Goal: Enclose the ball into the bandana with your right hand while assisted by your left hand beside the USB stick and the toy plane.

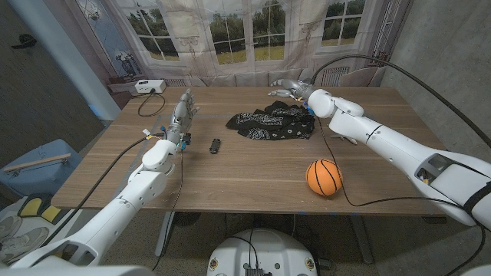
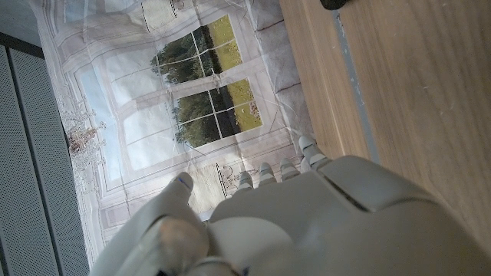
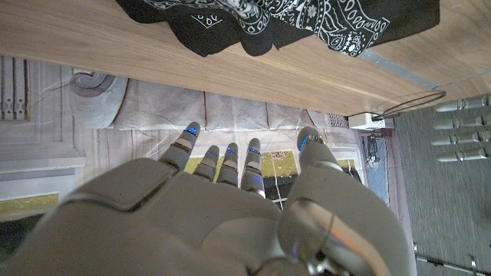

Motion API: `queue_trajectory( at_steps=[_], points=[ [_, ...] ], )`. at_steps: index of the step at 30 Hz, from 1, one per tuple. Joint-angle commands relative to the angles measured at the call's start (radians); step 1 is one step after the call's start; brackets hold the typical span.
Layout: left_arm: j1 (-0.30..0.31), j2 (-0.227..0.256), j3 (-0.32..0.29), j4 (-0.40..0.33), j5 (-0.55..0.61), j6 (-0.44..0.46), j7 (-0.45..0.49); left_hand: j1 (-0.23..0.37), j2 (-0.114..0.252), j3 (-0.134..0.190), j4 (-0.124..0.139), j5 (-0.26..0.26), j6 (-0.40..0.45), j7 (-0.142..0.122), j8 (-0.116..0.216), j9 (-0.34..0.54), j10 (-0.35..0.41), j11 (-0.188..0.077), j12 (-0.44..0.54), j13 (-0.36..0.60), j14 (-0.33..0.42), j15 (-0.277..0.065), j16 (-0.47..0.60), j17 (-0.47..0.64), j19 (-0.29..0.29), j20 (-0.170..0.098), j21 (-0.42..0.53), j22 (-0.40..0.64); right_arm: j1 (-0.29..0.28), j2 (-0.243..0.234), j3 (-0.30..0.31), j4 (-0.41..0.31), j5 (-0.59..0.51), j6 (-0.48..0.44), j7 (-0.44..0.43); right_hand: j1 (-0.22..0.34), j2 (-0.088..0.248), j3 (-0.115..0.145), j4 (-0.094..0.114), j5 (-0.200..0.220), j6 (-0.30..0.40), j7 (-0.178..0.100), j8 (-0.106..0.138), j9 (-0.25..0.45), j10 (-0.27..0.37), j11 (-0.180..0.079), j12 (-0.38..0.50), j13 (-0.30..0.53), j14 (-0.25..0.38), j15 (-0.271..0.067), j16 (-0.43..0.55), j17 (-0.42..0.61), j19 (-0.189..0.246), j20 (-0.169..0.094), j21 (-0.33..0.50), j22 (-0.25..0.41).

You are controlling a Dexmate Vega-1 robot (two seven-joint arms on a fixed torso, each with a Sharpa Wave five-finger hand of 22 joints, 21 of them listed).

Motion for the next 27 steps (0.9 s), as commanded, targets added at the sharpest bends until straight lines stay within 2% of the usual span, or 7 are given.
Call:
queue_trajectory(
  at_steps=[1, 18, 27],
  points=[
    [-0.010, -0.010, 0.004, 0.014, 0.002, 0.002, 0.006, -0.008, 0.008, -0.001, 0.000, 0.010, -0.149, -0.003, 0.003, 0.001, -0.236, 0.002, 0.004, 0.002, -0.270, -0.001, 0.007, 0.002, -0.277, 0.009, -0.008, 0.004, 0.073, 0.028, -0.087, 0.052, -0.245, -0.115, 0.120, 0.007, -0.003, 0.008, -0.002, -0.003, 0.010, -0.001, 0.006, 0.005, 0.001, -0.004, 0.003, 0.003, -0.005, -0.008, -0.003, 0.002, 0.007, 0.003, 0.009, 0.006],
    [-0.014, -0.010, 0.008, 0.004, 0.007, 0.023, 0.023, -0.008, 0.008, -0.001, 0.000, 0.011, -0.147, -0.001, 0.003, 0.001, -0.238, 0.002, 0.003, 0.002, -0.269, 0.000, 0.007, 0.002, -0.269, 0.009, -0.014, 0.004, 0.142, 0.076, -0.183, 0.152, -0.352, -0.136, 0.229, 0.018, -0.010, 0.007, 0.001, -0.004, 0.011, -0.007, 0.000, 0.005, -0.001, -0.011, 0.000, 0.003, -0.002, -0.018, -0.003, 0.002, 0.015, 0.000, 0.010, 0.006],
    [-0.024, -0.017, 0.015, 0.017, 0.004, 0.034, 0.020, -0.008, 0.009, -0.001, -0.001, 0.012, -0.147, 0.001, 0.003, 0.001, -0.239, 0.002, 0.002, 0.002, -0.271, 0.002, 0.006, 0.002, -0.278, 0.010, -0.022, 0.004, 0.183, 0.116, -0.213, 0.237, -0.341, -0.086, 0.290, 0.035, -0.008, 0.011, 0.002, -0.002, 0.009, -0.010, -0.005, 0.006, -0.012, -0.017, -0.006, 0.003, -0.009, -0.025, -0.007, 0.002, 0.023, -0.011, 0.011, 0.006]
  ],
)
